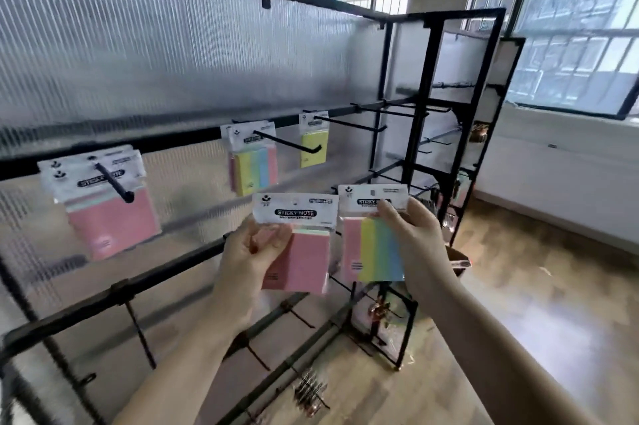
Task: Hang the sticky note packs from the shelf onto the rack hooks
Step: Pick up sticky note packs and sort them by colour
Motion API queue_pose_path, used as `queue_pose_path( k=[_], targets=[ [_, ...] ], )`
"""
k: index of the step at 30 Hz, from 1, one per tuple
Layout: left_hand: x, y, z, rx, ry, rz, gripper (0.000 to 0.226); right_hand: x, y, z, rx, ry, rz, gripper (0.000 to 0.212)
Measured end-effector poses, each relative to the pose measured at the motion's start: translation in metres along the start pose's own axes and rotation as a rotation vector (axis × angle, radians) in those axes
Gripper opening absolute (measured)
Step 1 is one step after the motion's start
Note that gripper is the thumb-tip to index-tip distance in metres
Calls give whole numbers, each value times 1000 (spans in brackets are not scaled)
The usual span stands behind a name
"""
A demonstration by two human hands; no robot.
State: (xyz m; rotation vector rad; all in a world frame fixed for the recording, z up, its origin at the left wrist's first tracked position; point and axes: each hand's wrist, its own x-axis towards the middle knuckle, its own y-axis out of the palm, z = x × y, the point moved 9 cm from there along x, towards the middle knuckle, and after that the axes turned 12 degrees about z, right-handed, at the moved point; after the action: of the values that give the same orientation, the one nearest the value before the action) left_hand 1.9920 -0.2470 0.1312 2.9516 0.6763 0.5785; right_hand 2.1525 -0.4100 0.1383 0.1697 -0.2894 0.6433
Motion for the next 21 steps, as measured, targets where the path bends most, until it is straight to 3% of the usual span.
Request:
queue_pose_path(
  k=[6,21],
  targets=[
    [12,-17,-15,71,63,-51,23,37,47,25,-32,-137,99,12],
    [40,-21,-21,197,151,-260,25,104,75,12,59,-158,350,14]
  ],
)
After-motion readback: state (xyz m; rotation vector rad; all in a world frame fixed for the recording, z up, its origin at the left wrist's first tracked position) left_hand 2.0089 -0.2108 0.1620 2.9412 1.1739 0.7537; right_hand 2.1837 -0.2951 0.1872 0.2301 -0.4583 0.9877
